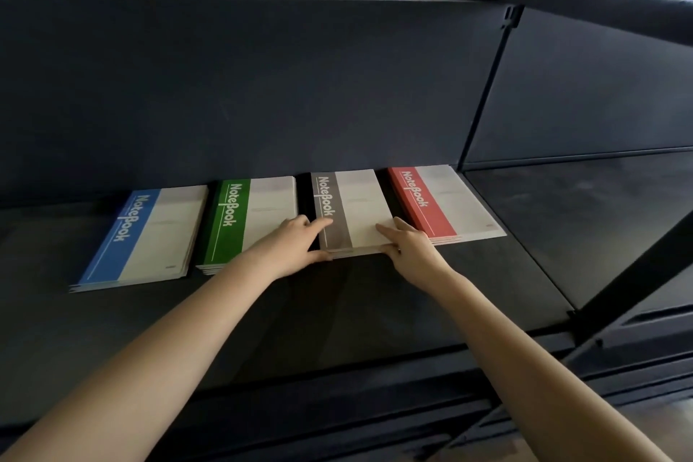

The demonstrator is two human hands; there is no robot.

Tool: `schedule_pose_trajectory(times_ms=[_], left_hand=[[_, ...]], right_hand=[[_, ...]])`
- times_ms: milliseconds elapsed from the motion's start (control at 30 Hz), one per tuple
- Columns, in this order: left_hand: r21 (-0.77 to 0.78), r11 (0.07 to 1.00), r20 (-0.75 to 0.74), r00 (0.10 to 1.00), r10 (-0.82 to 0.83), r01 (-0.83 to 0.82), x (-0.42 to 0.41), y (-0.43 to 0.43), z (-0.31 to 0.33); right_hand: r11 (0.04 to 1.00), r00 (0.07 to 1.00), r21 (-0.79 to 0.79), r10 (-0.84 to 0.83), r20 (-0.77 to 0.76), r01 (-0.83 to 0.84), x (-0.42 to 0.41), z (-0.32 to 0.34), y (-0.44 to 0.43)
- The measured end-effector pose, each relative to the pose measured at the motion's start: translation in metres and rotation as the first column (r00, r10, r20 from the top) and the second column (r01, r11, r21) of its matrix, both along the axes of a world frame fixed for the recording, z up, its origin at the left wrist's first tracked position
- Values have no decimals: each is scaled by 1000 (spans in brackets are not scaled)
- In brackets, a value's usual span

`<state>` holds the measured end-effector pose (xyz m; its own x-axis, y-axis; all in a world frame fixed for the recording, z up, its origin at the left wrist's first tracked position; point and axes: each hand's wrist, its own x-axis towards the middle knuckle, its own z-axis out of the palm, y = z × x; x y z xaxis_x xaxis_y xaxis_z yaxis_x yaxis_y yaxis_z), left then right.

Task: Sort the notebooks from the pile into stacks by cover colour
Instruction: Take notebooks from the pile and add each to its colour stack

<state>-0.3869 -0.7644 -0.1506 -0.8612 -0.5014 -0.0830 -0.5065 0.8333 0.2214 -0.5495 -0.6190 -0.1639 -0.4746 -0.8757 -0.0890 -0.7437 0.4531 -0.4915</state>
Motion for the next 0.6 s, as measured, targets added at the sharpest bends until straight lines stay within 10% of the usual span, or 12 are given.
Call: schedule_pose_trajectory(times_ms=[600], left_hand=[[-112, 994, -23, 1000, 10, -13, -18, 13, 35]], right_hand=[[981, 995, -183, -73, -72, 59, -24, 25, 25]])
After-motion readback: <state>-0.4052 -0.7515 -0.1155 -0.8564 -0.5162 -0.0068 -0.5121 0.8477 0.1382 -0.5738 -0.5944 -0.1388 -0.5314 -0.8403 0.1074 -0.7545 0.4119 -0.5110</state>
